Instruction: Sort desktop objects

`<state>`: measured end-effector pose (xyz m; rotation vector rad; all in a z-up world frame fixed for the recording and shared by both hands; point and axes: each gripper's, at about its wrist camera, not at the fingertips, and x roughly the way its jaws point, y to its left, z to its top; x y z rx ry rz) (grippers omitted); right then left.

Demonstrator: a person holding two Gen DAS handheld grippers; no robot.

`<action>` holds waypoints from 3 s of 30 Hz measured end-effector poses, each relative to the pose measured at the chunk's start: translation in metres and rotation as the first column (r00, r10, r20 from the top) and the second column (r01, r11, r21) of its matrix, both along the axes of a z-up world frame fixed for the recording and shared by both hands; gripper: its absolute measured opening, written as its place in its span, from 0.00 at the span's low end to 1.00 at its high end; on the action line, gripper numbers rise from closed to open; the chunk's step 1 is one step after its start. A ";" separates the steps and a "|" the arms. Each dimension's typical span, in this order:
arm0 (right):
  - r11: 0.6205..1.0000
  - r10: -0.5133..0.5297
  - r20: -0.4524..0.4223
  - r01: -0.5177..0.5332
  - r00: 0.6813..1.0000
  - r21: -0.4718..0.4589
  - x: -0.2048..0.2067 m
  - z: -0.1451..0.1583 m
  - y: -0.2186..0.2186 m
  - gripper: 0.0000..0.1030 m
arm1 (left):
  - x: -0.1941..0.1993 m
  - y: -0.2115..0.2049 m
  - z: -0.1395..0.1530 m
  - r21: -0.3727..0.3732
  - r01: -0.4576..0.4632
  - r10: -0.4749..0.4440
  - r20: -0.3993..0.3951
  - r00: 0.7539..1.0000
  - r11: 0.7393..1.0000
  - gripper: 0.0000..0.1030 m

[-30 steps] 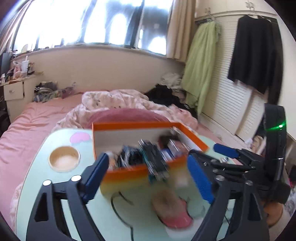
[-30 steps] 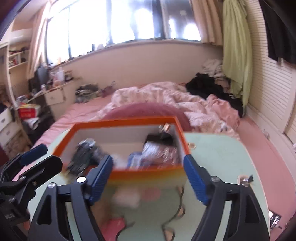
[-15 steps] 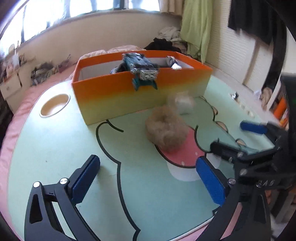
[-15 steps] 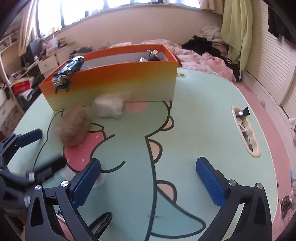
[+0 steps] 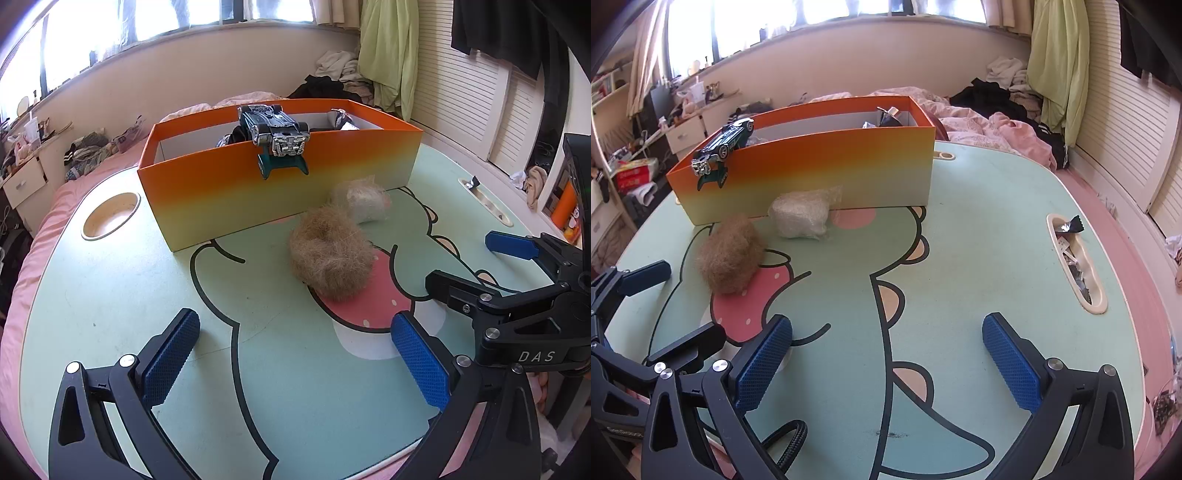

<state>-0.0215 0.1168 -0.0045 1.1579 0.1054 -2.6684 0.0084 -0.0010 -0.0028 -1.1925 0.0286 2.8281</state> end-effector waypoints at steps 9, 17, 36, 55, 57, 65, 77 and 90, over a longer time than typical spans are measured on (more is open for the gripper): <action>1.000 0.000 0.000 0.000 1.000 0.000 0.001 0.000 0.000 1.00 | -0.001 0.000 0.000 0.000 0.001 -0.001 0.000 1.000 1.000 1.00; 1.000 0.000 0.000 0.000 1.000 0.000 0.001 0.000 0.000 1.00 | -0.001 0.000 0.000 0.000 0.001 -0.001 0.000 1.000 1.000 1.00; 1.000 0.003 -0.004 -0.003 1.000 -0.003 0.004 0.005 -0.001 1.00 | -0.033 0.004 0.043 0.081 0.015 -0.012 -0.029 1.000 0.997 0.70; 0.986 0.093 0.063 -0.083 0.994 -0.142 -0.064 0.027 -0.058 0.57 | 0.001 -0.048 0.055 0.160 -0.016 0.031 -0.096 0.995 0.987 0.35; 0.978 0.128 0.092 -0.111 0.987 -0.174 -0.066 0.022 -0.056 0.31 | 0.002 -0.048 0.056 0.170 -0.003 0.020 -0.099 0.995 0.985 0.35; 0.970 0.114 -0.045 -0.121 0.992 -0.211 -0.046 0.060 -0.031 0.31 | -0.038 -0.018 0.057 0.120 0.067 -0.061 -0.054 0.997 0.991 0.35; 0.987 0.025 0.011 -0.023 1.000 -0.157 -0.128 0.077 -0.048 0.37 | -0.121 -0.028 0.111 0.059 -0.019 0.023 -0.063 0.998 0.998 0.34; 0.986 -0.003 -0.201 -0.031 0.980 -0.166 -0.044 0.090 -0.025 0.85 | -0.075 -0.060 0.101 0.129 -0.111 0.131 -0.163 0.978 0.985 0.88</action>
